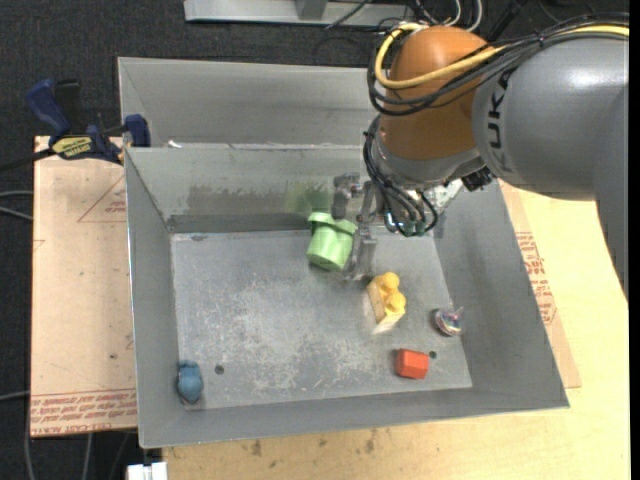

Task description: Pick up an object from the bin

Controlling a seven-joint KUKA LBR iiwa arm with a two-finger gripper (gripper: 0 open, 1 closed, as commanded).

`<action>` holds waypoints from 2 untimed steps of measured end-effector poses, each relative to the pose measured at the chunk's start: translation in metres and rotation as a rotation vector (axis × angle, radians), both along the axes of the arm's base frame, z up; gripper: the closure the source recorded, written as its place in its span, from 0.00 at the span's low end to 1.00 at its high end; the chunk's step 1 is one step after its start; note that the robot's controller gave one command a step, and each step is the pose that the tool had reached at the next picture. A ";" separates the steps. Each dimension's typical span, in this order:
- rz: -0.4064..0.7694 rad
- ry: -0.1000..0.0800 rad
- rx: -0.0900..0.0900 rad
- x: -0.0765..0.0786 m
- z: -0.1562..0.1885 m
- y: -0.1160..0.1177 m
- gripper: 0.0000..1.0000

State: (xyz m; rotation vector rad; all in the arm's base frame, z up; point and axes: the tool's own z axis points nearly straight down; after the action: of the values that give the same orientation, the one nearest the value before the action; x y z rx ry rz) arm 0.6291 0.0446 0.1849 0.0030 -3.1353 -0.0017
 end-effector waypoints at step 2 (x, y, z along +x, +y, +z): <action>0.130 -0.007 -0.003 0.002 -0.115 -0.094 0.00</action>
Offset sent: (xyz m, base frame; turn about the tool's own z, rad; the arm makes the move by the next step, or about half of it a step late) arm 0.0222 -0.0193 -0.1145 0.0226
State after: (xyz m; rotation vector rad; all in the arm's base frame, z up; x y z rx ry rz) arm 0.6314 -0.0491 0.0699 0.2072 -3.1356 0.0031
